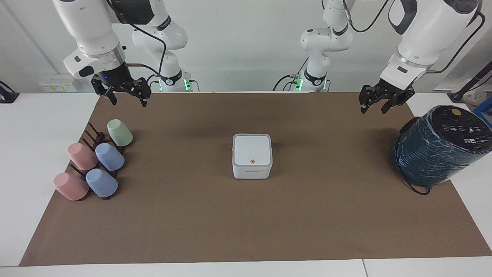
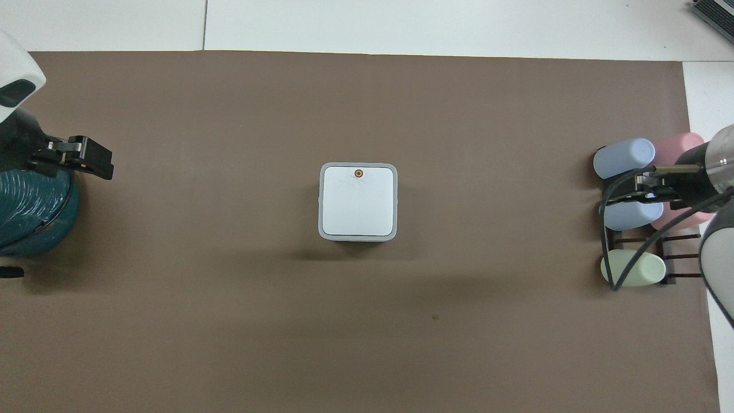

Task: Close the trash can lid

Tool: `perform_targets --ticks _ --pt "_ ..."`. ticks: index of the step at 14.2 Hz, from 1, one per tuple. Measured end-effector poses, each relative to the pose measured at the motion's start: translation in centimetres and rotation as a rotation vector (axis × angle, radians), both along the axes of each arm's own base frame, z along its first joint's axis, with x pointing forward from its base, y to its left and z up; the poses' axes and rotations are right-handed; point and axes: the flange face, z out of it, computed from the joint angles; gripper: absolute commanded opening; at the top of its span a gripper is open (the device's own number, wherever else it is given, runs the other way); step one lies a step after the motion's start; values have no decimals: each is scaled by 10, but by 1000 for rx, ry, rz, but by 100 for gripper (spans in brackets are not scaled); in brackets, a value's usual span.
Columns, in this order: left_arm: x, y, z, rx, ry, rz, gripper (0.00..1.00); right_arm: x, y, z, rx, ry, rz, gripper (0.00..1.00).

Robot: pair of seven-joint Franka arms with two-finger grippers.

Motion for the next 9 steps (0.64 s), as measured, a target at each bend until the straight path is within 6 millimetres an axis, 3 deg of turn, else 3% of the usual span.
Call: perform_targets --ticks 5,9 --pt "2 0 2 -3 -20 -177 100 0 0 0 0 0 0 100" --pt "4 0 4 -3 -38 -199 100 0 0 0 0 0 0 100"
